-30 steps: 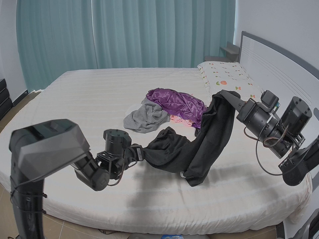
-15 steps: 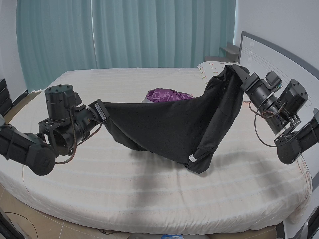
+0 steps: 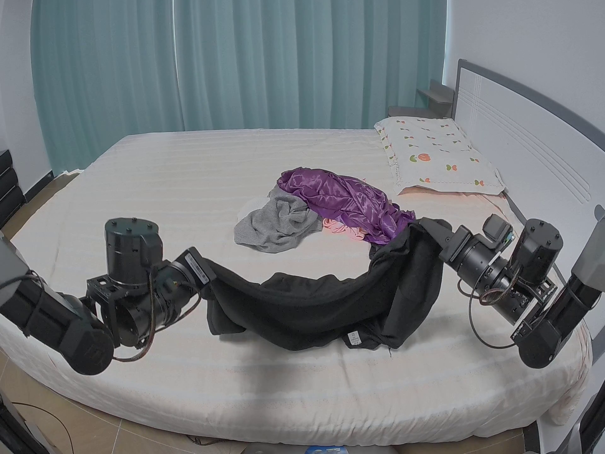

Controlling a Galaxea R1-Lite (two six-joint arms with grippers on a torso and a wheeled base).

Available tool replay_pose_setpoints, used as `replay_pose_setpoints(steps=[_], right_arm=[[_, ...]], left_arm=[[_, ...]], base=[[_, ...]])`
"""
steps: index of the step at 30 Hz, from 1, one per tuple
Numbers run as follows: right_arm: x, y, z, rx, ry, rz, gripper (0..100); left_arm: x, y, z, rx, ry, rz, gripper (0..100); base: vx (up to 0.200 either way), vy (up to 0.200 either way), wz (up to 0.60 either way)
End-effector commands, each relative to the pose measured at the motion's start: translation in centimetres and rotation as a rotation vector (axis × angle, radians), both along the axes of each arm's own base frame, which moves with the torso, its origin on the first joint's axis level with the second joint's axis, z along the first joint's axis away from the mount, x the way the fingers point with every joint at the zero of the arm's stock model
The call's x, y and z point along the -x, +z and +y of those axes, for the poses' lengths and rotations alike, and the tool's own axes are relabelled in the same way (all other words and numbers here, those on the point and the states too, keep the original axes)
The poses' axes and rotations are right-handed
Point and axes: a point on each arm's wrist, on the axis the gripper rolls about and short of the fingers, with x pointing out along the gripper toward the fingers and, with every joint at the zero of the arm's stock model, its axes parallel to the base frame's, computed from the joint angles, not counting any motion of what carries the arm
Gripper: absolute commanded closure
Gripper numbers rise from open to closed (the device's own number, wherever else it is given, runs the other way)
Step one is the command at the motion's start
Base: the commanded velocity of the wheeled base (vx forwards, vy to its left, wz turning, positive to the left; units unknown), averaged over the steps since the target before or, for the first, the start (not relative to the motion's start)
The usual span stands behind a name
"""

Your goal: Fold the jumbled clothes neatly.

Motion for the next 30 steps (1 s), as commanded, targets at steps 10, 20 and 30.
replay_pose_setpoints(steps=[10, 20, 30], right_arm=[[1.1, -3.6, 0.6, 0.044, 0.019, 0.139, 100], [1.8, -3.8, 0.9, 0.052, 0.025, 0.154, 100], [1.7, -3.7, 0.9, 0.05, 0.018, 0.15, 100]], left_arm=[[2.0, -5.4, -0.4, -0.037, -0.06, 0.175, 100], [2.3, -5.3, -0.5, -0.039, -0.065, 0.173, 100], [2.3, -5.3, -0.6, -0.037, -0.067, 0.172, 100]], base=[[0.0, 0.0, 0.0], [-0.12, 0.0, 0.0], [0.0, 0.0, 0.0]])
